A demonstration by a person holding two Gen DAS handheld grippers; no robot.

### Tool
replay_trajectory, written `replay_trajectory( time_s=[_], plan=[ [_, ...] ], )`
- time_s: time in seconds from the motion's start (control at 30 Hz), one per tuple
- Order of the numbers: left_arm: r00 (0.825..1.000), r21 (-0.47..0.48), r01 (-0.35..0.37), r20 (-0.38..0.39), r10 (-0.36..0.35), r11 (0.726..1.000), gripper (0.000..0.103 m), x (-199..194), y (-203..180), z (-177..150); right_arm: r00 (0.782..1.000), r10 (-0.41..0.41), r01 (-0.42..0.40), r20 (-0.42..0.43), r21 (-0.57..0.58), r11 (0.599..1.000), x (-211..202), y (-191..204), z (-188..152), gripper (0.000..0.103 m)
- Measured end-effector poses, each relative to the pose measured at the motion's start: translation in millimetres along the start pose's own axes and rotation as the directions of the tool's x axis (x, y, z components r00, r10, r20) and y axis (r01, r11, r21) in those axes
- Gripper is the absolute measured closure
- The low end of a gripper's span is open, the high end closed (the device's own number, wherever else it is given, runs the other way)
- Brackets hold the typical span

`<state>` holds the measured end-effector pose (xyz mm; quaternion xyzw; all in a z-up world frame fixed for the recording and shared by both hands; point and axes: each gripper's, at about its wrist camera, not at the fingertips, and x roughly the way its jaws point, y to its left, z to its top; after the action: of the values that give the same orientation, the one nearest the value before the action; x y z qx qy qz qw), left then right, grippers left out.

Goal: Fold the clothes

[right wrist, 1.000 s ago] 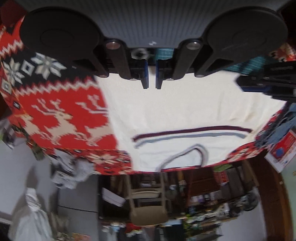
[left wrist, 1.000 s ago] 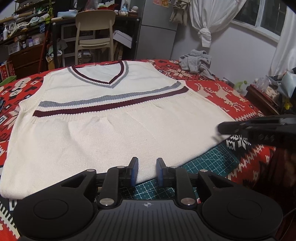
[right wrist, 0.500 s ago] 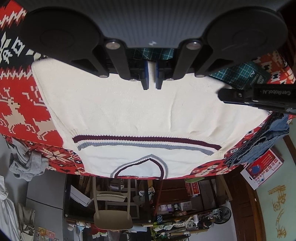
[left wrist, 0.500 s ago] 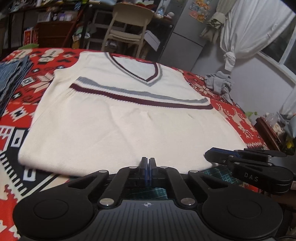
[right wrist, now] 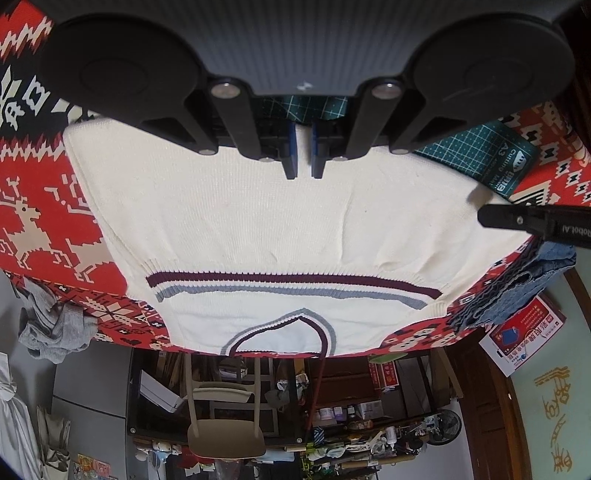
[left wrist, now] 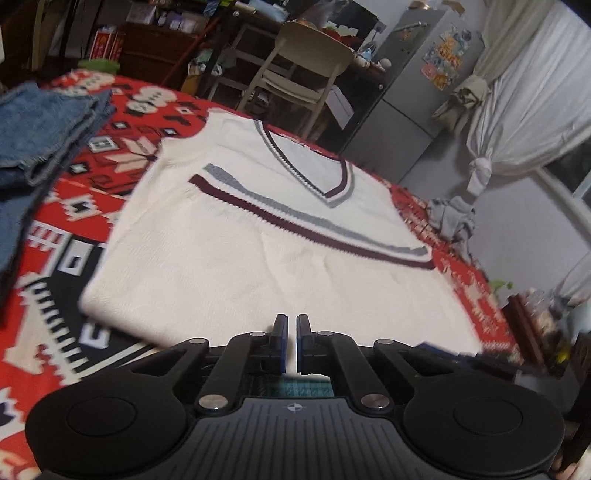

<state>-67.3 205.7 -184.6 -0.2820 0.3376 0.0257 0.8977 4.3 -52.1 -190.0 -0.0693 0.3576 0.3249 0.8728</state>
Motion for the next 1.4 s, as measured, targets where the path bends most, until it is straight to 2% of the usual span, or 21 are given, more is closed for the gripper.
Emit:
replay_trajectory(
  time_s=[0.13,0.33,0.43,0.57,0.8,1.03,1.17,1.33,1.4],
  plan=[
    [0.999,-0.083,-0.008,-0.043,0.004,0.996,0.1,18,13,4,1.0,0.0,0.0,-0.002,-0.001,1.0,0,0,0,0.095],
    [0.998,-0.101,-0.038,-0.045,0.034,0.994,0.1,3,27,-3,1.0,0.004,-0.004,-0.005,-0.003,1.0,1,-1,1,0.095],
    [0.999,-0.15,-0.043,-0.028,0.039,0.988,0.101,-4,31,-4,1.0,0.004,-0.004,-0.004,-0.002,1.0,1,-1,1,0.095],
    [0.999,-0.205,0.03,0.017,-0.027,0.978,0.1,-1,29,6,1.0,0.005,-0.005,-0.001,-0.002,1.0,1,-1,0,0.095],
    [0.999,-0.215,-0.034,-0.02,0.031,0.976,0.1,18,37,13,1.0,0.004,-0.004,-0.007,-0.005,1.0,1,0,2,0.095],
    [0.994,-0.146,-0.11,-0.018,0.109,0.983,0.1,-9,44,4,1.0,0.017,-0.017,-0.006,-0.008,1.0,1,-2,2,0.095],
    [0.994,-0.199,-0.109,0.002,0.112,0.974,0.1,-21,60,0,1.0,0.018,-0.018,-0.01,-0.012,1.0,1,-2,2,0.095],
    [0.981,-0.29,-0.174,0.031,0.191,0.941,0.101,-37,75,-2,1.0,0.016,-0.016,-0.008,-0.013,1.0,1,-3,2,0.095],
    [0.974,-0.299,-0.198,0.05,0.223,0.933,0.1,-42,78,-4,1.0,0.013,-0.014,-0.009,-0.014,1.0,1,-3,2,0.095]
  ],
)
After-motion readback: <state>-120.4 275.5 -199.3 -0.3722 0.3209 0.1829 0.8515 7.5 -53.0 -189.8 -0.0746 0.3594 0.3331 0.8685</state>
